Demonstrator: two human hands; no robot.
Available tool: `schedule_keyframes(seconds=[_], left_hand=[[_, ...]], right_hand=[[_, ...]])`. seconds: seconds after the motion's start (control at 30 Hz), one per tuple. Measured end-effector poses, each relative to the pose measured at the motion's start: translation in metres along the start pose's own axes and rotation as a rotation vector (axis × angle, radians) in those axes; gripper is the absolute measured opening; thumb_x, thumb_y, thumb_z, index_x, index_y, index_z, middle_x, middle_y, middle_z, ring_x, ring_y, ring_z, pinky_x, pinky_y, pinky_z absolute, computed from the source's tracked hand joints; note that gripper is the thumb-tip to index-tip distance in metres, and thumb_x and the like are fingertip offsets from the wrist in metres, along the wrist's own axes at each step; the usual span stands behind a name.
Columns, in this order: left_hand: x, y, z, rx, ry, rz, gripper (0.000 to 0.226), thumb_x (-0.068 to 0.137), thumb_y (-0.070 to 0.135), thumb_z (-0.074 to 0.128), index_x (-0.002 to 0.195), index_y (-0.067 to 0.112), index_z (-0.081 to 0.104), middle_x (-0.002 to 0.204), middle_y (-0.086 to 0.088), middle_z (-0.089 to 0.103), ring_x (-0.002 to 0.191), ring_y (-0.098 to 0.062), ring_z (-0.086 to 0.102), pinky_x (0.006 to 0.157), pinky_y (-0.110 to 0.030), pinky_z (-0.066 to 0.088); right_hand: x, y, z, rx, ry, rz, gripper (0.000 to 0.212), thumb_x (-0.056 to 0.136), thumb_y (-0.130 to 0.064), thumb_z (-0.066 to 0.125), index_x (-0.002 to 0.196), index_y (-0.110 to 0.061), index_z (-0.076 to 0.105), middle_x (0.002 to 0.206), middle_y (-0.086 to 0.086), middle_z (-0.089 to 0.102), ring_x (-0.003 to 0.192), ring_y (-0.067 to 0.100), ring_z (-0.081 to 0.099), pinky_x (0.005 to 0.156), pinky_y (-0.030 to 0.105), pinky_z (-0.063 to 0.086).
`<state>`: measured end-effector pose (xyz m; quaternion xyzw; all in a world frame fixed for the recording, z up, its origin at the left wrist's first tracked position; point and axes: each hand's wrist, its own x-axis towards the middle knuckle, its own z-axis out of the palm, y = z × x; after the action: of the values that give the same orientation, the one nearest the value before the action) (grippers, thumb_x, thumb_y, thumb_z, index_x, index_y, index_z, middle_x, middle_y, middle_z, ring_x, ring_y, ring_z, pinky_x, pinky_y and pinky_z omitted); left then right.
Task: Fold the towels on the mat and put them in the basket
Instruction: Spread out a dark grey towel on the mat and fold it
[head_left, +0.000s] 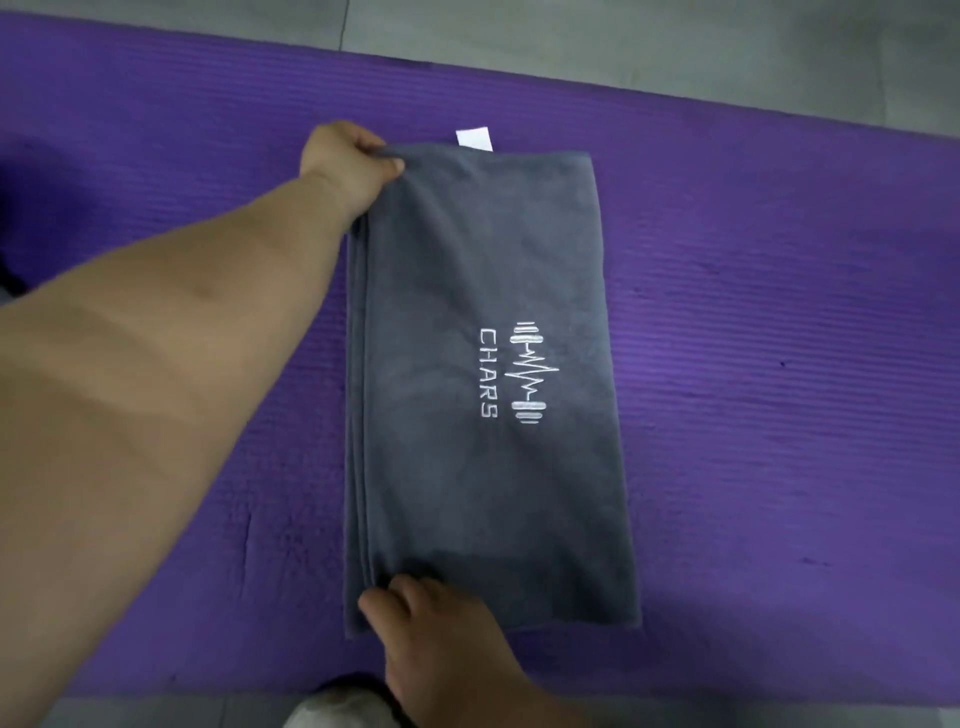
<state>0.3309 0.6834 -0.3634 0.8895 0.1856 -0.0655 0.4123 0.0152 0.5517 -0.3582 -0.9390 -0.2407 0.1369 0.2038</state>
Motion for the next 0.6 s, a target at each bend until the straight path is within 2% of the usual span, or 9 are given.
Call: schedule_keyframes(seconds=[0.07, 0.1, 0.17, 0.23, 0.3, 0.37, 0.4, 0.5, 0.6], left_hand=[[0.001, 0.002, 0.004, 0.023, 0.030, 0.017, 0.020, 0.084, 0.014, 0.061, 0.104, 0.013, 0.064, 0.095, 0.004, 0.052, 0.084, -0.004, 0.048, 0.048, 0.006, 0.029], [-0.002, 0.008, 0.002, 0.024, 0.049, 0.040, 0.011, 0.084, 0.011, 0.059, 0.091, 0.018, 0.064, 0.091, 0.006, 0.053, 0.076, -0.001, 0.049, 0.050, 0.006, 0.030], [-0.003, 0.016, -0.001, 0.045, 0.082, 0.121, 0.023, 0.083, 0.008, 0.056, 0.070, 0.027, 0.055, 0.081, 0.011, 0.052, 0.066, 0.004, 0.045, 0.058, 0.004, 0.031], [-0.005, 0.020, -0.004, 0.083, 0.110, 0.193, 0.012, 0.084, 0.010, 0.055, 0.086, 0.015, 0.065, 0.094, 0.004, 0.057, 0.084, -0.005, 0.053, 0.072, -0.005, 0.035], [-0.009, 0.017, -0.007, 0.159, 0.107, 0.207, 0.029, 0.085, 0.014, 0.057, 0.114, 0.008, 0.059, 0.122, -0.008, 0.054, 0.110, -0.019, 0.051, 0.086, -0.014, 0.033], [-0.017, 0.008, -0.012, 0.177, 0.077, 0.125, 0.048, 0.085, 0.020, 0.061, 0.129, 0.009, 0.044, 0.136, -0.013, 0.042, 0.122, -0.022, 0.044, 0.094, -0.017, 0.031], [-0.022, 0.000, -0.014, 0.156, 0.060, 0.070, 0.056, 0.084, 0.021, 0.063, 0.133, 0.009, 0.039, 0.138, -0.014, 0.038, 0.125, -0.022, 0.041, 0.097, -0.017, 0.029], [-0.057, -0.023, -0.018, 0.103, 0.019, 0.033, 0.067, 0.080, 0.018, 0.068, 0.136, 0.006, 0.034, 0.139, -0.017, 0.034, 0.122, -0.025, 0.043, 0.097, -0.017, 0.028], [-0.121, -0.050, -0.016, 0.010, -0.058, 0.063, 0.070, 0.074, 0.006, 0.072, 0.135, 0.002, 0.036, 0.135, -0.020, 0.037, 0.103, -0.023, 0.050, 0.086, -0.011, 0.033]], right_hand=[[-0.003, -0.001, 0.003, 0.005, 0.041, 0.023, 0.032, 0.056, -0.032, 0.032, 0.086, -0.027, 0.042, 0.055, -0.014, 0.058, 0.043, 0.001, 0.052, 0.037, 0.016, 0.037], [-0.005, -0.002, 0.004, 0.004, 0.060, 0.029, 0.031, 0.056, -0.032, 0.031, 0.086, -0.026, 0.038, 0.055, -0.014, 0.058, 0.043, 0.000, 0.052, 0.038, 0.017, 0.037], [-0.005, -0.006, 0.006, 0.011, 0.079, 0.042, 0.026, 0.057, -0.030, 0.031, 0.082, -0.026, 0.036, 0.054, -0.014, 0.057, 0.043, 0.000, 0.051, 0.037, 0.017, 0.035], [-0.002, -0.009, 0.009, 0.035, 0.098, 0.028, 0.019, 0.058, -0.029, 0.036, 0.076, -0.026, 0.042, 0.052, -0.013, 0.055, 0.042, 0.001, 0.051, 0.036, 0.018, 0.033], [0.001, -0.011, 0.013, 0.016, 0.064, -0.017, 0.020, 0.054, -0.037, 0.051, 0.071, -0.028, 0.053, 0.054, -0.013, 0.056, 0.045, 0.001, 0.052, 0.039, 0.017, 0.035], [0.000, -0.012, 0.013, 0.003, -0.041, -0.069, 0.033, 0.043, -0.050, 0.063, 0.070, -0.031, 0.064, 0.063, -0.017, 0.060, 0.055, -0.002, 0.055, 0.046, 0.013, 0.041], [-0.002, -0.012, 0.011, 0.019, -0.084, -0.084, 0.034, 0.043, -0.053, 0.060, 0.071, -0.034, 0.067, 0.069, -0.019, 0.062, 0.059, -0.003, 0.056, 0.050, 0.012, 0.043], [-0.007, -0.005, 0.004, 0.134, -0.097, -0.159, 0.037, 0.058, -0.043, 0.039, 0.080, -0.034, 0.068, 0.081, -0.019, 0.065, 0.066, -0.001, 0.059, 0.056, 0.013, 0.047], [-0.005, 0.018, -0.010, 0.139, 0.019, -0.231, 0.034, 0.064, -0.034, 0.040, 0.081, -0.026, 0.068, 0.081, -0.012, 0.066, 0.066, 0.007, 0.062, 0.056, 0.018, 0.048]])
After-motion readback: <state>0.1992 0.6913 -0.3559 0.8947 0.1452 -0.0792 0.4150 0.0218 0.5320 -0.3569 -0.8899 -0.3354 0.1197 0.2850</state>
